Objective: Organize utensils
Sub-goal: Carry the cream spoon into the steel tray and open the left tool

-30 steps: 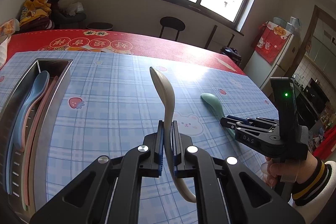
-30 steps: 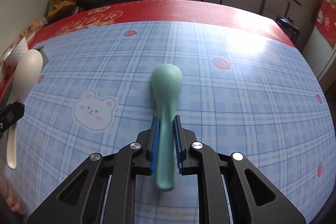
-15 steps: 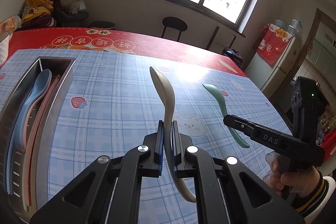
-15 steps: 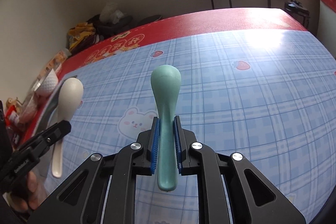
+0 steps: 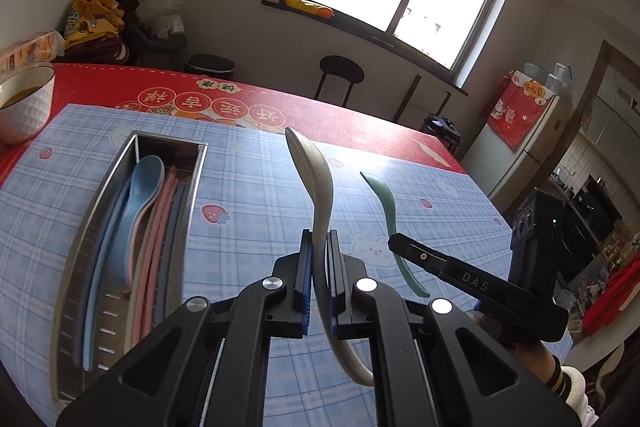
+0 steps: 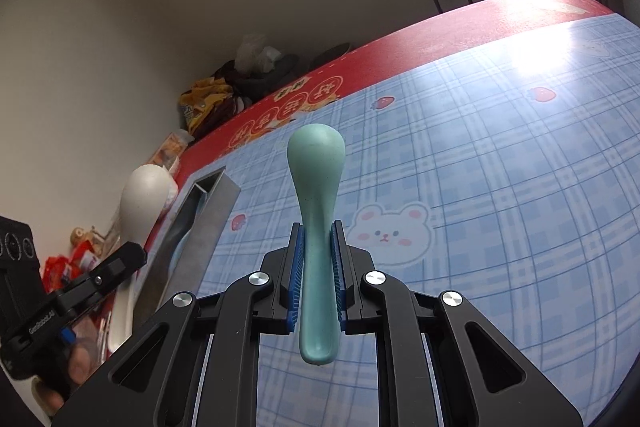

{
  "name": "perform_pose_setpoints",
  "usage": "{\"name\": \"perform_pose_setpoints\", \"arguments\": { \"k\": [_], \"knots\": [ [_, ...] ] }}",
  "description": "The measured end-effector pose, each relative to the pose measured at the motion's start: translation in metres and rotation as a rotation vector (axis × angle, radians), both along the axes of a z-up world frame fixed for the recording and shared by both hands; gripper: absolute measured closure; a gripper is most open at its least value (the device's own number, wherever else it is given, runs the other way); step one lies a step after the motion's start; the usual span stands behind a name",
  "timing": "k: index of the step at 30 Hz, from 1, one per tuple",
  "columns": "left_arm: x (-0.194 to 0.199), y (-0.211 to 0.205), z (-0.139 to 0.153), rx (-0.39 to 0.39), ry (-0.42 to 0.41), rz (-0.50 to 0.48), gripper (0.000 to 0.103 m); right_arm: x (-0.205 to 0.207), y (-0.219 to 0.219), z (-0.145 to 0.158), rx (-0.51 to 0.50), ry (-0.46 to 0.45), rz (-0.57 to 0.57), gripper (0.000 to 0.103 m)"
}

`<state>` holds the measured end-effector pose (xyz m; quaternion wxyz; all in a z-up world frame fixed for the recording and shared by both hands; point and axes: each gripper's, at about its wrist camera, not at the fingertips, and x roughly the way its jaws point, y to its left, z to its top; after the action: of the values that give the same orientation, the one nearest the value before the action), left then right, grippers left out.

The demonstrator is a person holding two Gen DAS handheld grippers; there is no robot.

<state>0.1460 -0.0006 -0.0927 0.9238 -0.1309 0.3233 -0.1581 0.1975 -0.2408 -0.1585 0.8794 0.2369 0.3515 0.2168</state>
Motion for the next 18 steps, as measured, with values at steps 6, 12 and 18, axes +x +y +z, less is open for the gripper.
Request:
{"name": "perform_pose_setpoints", "arguments": {
  "k": [6, 12, 18],
  "knots": [
    [0.007, 0.057, 0.008, 0.042, 0.065, 0.071, 0.096, 0.004, 0.043, 0.007, 0.071, -0.033, 0.061, 0.089],
    [0.026, 0.081, -0.003, 0.104, 0.130, 0.082, 0.096, -0.002, 0.059, 0.006, 0.062, -0.055, 0.111, 0.089],
    [0.054, 0.073, -0.019, 0.259, 0.197, 0.090, 0.096, -0.003, 0.047, -0.001, 0.082, -0.040, 0.102, 0.089]
  ]
}}
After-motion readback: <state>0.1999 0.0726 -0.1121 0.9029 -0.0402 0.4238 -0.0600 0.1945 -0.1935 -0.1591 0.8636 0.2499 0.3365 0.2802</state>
